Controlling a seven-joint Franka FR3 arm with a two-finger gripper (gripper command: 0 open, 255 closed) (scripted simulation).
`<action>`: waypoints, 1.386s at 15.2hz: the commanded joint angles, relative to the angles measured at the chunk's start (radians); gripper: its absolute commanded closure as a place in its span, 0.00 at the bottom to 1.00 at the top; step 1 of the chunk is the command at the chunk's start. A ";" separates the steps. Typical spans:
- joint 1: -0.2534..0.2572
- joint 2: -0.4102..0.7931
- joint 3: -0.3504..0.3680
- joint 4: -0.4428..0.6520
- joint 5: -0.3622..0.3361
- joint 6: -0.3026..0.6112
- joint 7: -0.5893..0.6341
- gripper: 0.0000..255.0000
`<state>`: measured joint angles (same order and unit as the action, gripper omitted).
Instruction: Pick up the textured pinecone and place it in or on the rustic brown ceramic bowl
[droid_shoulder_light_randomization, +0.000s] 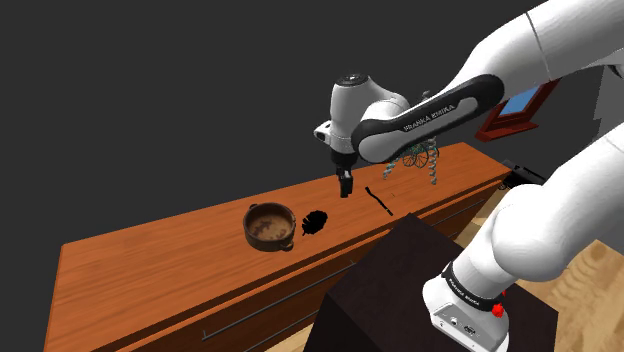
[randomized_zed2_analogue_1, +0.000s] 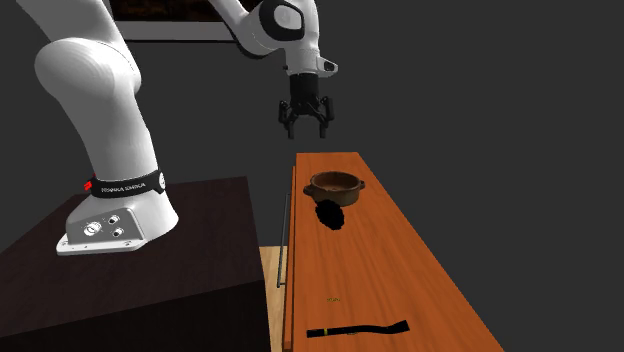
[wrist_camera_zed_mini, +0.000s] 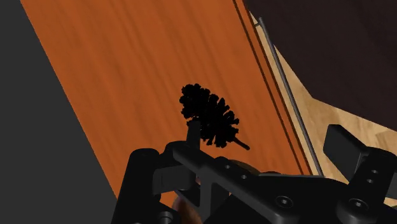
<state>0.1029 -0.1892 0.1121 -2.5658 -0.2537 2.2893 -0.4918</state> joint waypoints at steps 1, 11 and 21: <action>0.001 0.067 0.008 -0.001 -0.052 0.069 -0.018 0.00; 0.040 0.474 -0.012 0.111 -0.475 0.332 0.049 0.00; 0.101 0.691 -0.102 0.213 -0.697 0.438 0.146 0.00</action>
<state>0.2003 0.4882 0.0178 -2.3587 -0.9384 2.7185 -0.3566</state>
